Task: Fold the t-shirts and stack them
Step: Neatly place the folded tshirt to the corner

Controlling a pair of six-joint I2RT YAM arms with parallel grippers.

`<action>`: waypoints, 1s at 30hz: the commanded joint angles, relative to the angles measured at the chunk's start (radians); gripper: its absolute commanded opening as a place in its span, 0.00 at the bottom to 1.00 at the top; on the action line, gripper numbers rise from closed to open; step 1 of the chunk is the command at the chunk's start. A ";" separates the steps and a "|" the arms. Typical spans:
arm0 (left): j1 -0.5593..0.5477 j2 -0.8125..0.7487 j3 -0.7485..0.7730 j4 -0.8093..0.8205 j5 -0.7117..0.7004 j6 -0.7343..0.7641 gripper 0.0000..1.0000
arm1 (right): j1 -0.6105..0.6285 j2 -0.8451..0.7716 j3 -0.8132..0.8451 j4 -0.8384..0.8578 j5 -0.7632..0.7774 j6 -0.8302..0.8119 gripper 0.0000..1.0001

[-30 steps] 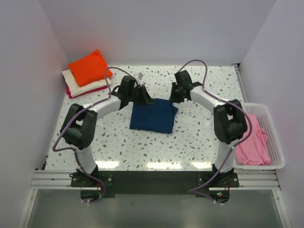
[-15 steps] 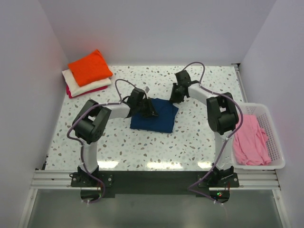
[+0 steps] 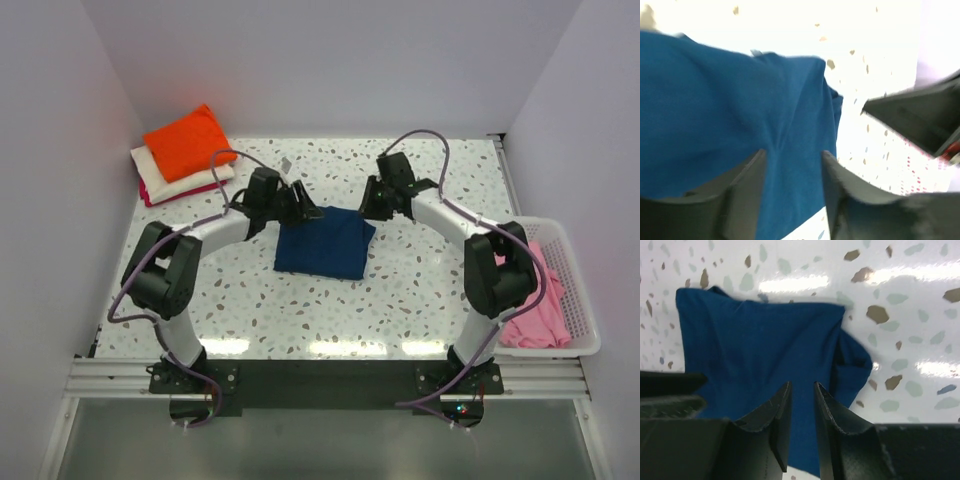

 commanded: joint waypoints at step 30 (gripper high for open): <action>0.193 0.084 -0.025 -0.325 -0.018 0.335 0.72 | 0.018 0.136 -0.050 -0.046 0.058 -0.038 0.05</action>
